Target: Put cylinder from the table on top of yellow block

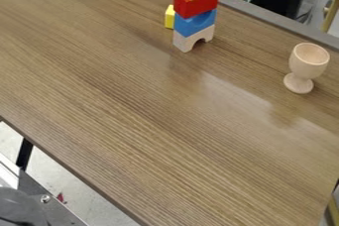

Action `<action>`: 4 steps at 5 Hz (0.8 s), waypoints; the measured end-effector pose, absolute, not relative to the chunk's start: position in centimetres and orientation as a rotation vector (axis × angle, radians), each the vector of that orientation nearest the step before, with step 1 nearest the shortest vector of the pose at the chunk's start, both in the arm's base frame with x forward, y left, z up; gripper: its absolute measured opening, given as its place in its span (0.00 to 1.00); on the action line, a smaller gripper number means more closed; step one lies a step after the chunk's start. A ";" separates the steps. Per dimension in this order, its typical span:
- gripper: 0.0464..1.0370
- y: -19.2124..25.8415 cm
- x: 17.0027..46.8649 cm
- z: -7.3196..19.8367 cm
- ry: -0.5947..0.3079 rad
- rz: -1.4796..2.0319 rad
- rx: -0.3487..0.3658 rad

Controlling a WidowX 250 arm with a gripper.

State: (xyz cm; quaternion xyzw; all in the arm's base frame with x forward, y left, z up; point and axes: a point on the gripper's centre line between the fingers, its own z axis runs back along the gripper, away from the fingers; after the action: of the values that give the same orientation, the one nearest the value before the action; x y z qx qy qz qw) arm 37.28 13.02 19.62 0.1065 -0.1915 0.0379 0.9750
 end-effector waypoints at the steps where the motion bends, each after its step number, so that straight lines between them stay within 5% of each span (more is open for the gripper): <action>1: 0.51 11.4 38.8 20.7 -0.421 0.011 0.153; 4: 0.51 8.0 42.6 17.5 -0.229 -0.187 0.050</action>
State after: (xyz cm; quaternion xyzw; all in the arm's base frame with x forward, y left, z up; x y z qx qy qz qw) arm 42.64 8.01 17.51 0.0248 -0.1140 -0.0929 0.9888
